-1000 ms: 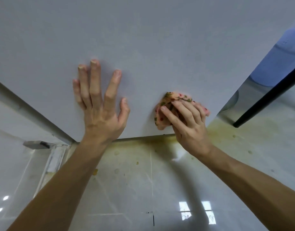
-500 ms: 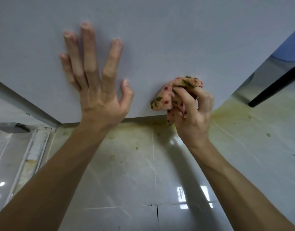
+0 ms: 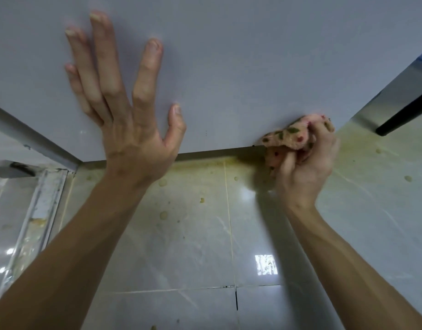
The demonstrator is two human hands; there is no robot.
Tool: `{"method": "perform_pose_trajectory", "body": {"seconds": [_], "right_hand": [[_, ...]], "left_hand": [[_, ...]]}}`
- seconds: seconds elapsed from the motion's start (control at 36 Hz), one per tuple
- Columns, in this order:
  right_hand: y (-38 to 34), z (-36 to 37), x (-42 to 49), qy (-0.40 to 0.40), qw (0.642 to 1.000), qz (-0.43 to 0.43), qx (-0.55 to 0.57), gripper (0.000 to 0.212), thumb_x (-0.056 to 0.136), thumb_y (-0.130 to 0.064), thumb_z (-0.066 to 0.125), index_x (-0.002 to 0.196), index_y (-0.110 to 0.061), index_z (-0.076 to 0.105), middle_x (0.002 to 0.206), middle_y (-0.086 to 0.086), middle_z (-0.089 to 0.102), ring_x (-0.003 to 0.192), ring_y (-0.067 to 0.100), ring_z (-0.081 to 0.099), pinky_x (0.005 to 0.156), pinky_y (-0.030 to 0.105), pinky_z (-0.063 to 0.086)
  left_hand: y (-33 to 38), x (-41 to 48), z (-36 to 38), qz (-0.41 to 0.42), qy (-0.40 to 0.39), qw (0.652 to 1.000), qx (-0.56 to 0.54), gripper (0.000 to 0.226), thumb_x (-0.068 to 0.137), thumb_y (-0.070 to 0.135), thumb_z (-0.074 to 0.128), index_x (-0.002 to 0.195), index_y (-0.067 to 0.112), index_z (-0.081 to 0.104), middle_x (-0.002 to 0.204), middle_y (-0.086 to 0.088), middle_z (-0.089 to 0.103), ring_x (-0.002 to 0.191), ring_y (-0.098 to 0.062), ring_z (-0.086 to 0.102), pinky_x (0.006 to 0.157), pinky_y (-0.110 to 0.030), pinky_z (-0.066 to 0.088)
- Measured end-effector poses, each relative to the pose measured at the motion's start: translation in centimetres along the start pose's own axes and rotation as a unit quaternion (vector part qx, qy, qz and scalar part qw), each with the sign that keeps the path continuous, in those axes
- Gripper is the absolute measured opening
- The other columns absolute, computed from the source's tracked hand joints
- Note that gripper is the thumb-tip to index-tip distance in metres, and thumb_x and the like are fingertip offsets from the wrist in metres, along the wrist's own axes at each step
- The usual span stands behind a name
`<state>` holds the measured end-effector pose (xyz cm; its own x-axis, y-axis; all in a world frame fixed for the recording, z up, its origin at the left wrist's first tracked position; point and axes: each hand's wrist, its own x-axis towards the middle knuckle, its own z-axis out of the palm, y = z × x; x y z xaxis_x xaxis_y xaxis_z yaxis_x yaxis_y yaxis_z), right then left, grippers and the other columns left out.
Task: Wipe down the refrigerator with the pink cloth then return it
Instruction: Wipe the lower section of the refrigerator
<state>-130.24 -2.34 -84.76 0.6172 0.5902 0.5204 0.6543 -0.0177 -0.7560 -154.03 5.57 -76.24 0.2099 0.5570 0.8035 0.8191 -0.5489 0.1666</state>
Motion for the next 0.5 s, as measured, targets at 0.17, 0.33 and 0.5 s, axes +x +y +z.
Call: {"method": "perform_pose_trajectory", "body": {"seconds": [0.17, 0.33, 0.5], "right_hand": [[-3.7, 5.3, -5.3, -0.125, 0.991, -0.044, 0.027, 0.039, 0.080, 0.005, 0.066, 0.117, -0.006, 0.072, 0.116, 0.015, 0.060, 0.103, 0.030, 0.059, 0.089, 0.036, 0.053], [-4.5, 6.5, -6.5, -0.175, 0.981, -0.078, 0.021, 0.022, 0.078, 0.001, 0.061, 0.098, -0.004, 0.070, 0.103, 0.010, 0.061, 0.094, 0.028, 0.056, 0.075, 0.033, 0.049], [-3.2, 2.8, -3.3, -0.066, 0.997, 0.039, 0.031, 0.027, 0.081, 0.010, 0.059, 0.095, -0.012, 0.065, 0.103, 0.001, 0.058, 0.096, 0.011, 0.054, 0.086, 0.009, 0.041]], "left_hand": [[-0.2, -0.5, -0.1, 0.002, -0.002, 1.000, 0.002, 0.068, 0.091, 0.018, 0.070, 0.149, 0.014, 0.034, 0.148, -0.051, 0.031, 0.140, -0.058, 0.015, 0.120, -0.067, 0.011], [-0.5, -1.0, 0.2, -0.001, 0.002, 1.000, -0.001, 0.069, 0.090, 0.017, 0.069, 0.149, 0.010, 0.033, 0.151, -0.046, 0.031, 0.142, -0.060, 0.018, 0.124, -0.062, 0.008], [-0.8, -1.4, 0.2, 0.001, 0.008, 1.000, 0.001, 0.068, 0.091, 0.016, 0.068, 0.149, 0.010, 0.033, 0.153, -0.041, 0.030, 0.143, -0.058, 0.017, 0.124, -0.061, 0.009]]}}
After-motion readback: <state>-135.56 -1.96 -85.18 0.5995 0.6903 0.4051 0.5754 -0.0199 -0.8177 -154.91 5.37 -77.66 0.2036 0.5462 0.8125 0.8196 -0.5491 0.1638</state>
